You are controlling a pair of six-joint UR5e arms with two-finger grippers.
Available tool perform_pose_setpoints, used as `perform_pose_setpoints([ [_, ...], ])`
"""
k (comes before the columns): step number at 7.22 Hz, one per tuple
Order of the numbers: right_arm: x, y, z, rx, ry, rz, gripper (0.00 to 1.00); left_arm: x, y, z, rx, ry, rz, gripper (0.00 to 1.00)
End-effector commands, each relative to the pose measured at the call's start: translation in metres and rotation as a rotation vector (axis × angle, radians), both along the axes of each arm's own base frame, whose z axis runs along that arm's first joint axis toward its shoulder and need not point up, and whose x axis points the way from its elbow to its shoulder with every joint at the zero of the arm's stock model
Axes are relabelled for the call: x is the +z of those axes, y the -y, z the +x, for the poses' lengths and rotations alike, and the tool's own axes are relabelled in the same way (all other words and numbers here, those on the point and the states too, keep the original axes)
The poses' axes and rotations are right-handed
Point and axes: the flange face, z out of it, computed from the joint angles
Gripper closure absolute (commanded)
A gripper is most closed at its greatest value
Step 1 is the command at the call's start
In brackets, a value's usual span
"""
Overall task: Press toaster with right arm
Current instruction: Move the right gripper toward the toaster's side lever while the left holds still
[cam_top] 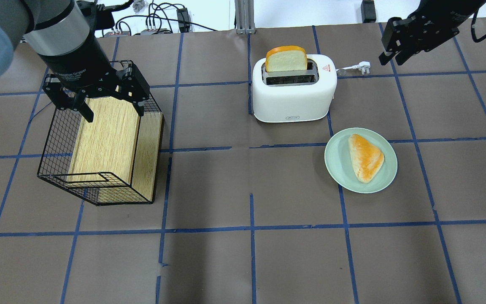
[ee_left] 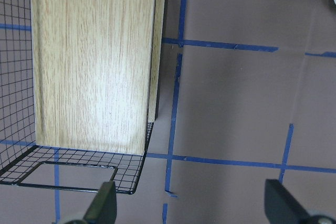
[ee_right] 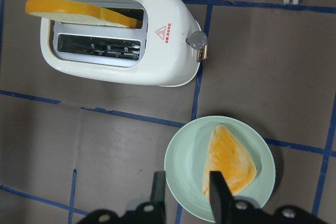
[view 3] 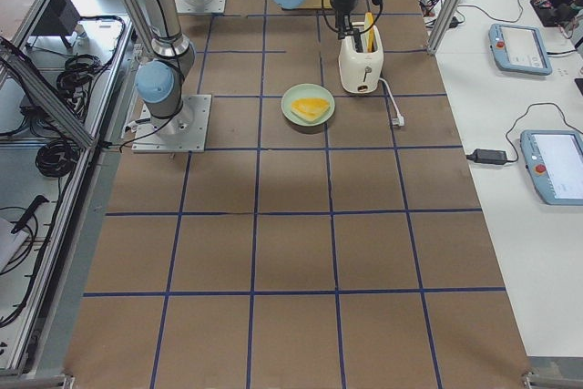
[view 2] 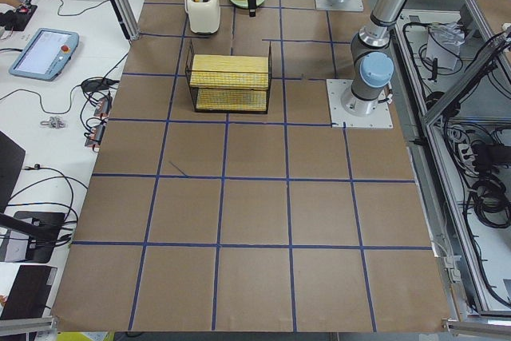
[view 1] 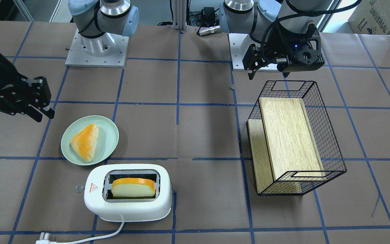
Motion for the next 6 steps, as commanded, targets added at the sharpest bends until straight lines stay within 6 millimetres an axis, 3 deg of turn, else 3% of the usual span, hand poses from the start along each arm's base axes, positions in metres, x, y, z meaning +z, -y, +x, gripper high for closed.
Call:
perform_pose_setpoints([
  [1, -0.046, 0.029, -0.025, -0.004, 0.115, 0.044, 0.97, 0.000, 0.000, 0.000, 0.000, 0.000, 0.000, 0.00],
  [2, -0.072, 0.048, -0.026, -0.014, 0.189, 0.067, 0.97, 0.000, 0.000, 0.000, 0.000, 0.000, -0.002, 0.00],
  [4, -0.098, 0.062, -0.021, -0.022, 0.257, 0.090, 0.97, 0.000, 0.000, 0.000, 0.000, 0.000, 0.000, 0.00],
  [5, -0.124, 0.076, -0.023, -0.025, 0.280, 0.108, 0.97, 0.000, 0.000, 0.000, 0.000, 0.000, 0.000, 0.00],
  [6, -0.127, 0.085, -0.021, -0.037, 0.329, 0.089, 0.97, 0.000, 0.000, 0.000, 0.000, 0.000, 0.000, 0.00],
])
